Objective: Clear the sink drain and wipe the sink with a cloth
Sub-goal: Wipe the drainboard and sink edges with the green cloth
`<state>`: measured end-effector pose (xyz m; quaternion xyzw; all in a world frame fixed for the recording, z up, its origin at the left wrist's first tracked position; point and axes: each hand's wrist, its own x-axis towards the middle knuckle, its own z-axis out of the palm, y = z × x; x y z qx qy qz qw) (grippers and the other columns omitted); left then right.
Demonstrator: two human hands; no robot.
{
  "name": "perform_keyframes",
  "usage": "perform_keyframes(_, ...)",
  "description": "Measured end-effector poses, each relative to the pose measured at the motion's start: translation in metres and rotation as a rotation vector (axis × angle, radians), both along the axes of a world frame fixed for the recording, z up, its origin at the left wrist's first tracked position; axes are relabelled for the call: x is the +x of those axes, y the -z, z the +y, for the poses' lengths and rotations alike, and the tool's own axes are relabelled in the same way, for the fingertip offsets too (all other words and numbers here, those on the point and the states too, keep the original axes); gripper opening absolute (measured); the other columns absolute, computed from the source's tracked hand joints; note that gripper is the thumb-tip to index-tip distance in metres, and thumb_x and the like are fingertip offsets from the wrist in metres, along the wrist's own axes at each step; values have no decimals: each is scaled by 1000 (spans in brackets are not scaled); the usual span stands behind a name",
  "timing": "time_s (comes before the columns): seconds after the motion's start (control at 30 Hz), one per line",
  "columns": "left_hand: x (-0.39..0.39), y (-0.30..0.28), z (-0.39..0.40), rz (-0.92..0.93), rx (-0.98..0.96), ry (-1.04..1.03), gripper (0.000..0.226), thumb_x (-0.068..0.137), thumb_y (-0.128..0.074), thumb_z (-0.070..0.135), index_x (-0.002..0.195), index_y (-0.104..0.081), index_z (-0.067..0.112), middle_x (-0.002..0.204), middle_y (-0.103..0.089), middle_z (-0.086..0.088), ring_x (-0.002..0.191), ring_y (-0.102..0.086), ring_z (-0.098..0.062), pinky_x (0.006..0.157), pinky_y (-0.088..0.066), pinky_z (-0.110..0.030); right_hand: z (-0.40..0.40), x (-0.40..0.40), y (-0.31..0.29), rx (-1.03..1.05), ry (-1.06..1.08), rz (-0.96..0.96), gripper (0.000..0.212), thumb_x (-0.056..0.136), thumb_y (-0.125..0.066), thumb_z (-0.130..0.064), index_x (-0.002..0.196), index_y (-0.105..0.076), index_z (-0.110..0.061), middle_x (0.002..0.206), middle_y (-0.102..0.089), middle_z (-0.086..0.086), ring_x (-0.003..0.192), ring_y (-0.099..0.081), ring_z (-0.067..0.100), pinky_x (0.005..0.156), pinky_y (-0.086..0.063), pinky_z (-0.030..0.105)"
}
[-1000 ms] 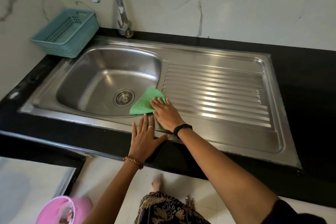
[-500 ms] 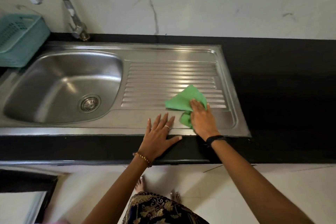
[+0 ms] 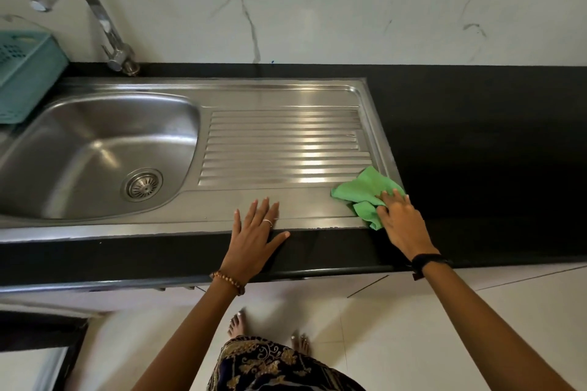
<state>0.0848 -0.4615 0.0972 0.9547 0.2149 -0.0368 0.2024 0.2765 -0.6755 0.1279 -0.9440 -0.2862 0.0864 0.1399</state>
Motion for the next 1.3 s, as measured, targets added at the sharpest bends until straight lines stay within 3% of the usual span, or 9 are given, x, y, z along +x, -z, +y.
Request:
perform_keyframes(0.17,-21,-3,18,-9,-25,-92,79,80,-14,64,146,-1,23,156,8,1,144,12,-18,113,17,-43,7,-30,0,135,-19,44,25,96,-46,-18,111,-59,-2,116,-58,17,103,-55,27,85,-46,34)
perform_keyframes(0.37,-47,-14,43,-79,-49,-206,61,97,-34,37,146,-1,21,157,4,-2,142,14,-17,115,15,-45,54,-56,-3,192,-145,92,20,95,-46,-19,101,-60,-6,94,-54,3,84,-57,19,70,-46,24)
perform_keyframes(0.57,-81,-21,64,-36,91,-366,55,99,-29,29,146,-2,18,158,3,-5,138,21,-17,114,15,-46,133,-97,0,257,-374,195,29,95,-42,-23,103,-63,-5,112,-58,6,100,-55,20,82,-45,29)
perform_keyframes(0.7,-101,-25,77,123,174,-422,53,100,-25,25,147,-3,16,158,8,-8,143,17,-26,116,10,-50,182,-121,6,270,-506,268,30,95,-42,-23,99,-63,-2,108,-54,7,96,-55,22,74,-36,22)
perform_keyframes(0.8,-109,-30,81,271,199,-397,51,100,-23,20,148,-7,17,157,13,-10,143,18,-30,116,7,-53,208,-135,8,261,-615,322,30,95,-45,-21,101,-64,2,108,-50,12,93,-54,26,83,-43,29)
perform_keyframes(0.87,-110,-32,82,311,191,-390,50,100,-21,21,148,-6,17,156,15,-9,143,18,-29,116,6,-53,211,-137,10,228,-679,321,32,94,-46,-21,108,-63,3,114,-49,13,103,-52,27,93,-44,36)
perform_keyframes(1.07,-114,-33,84,310,194,-334,54,99,-30,25,148,-8,18,157,14,-11,144,15,-31,116,3,-55,169,-91,8,152,-728,317,38,96,-43,-24,129,-53,-7,144,-42,-1,135,-36,16,106,-30,25)
perform_keyframes(1.17,-122,-33,85,325,273,-246,59,97,-40,24,148,-9,21,156,15,-15,143,15,-36,115,2,-58,139,-56,9,61,-773,296,38,96,-43,-26,132,-51,-15,149,-37,-9,142,-20,6,112,-23,29)
perform_keyframes(1.3,-138,-34,93,293,262,-291,59,98,-33,23,148,-1,19,155,17,-14,143,17,-33,116,6,-55,151,-44,8,-51,-929,355,40,97,-43,-30,136,-44,-25,156,-19,-10,143,-4,2,121,-2,37)
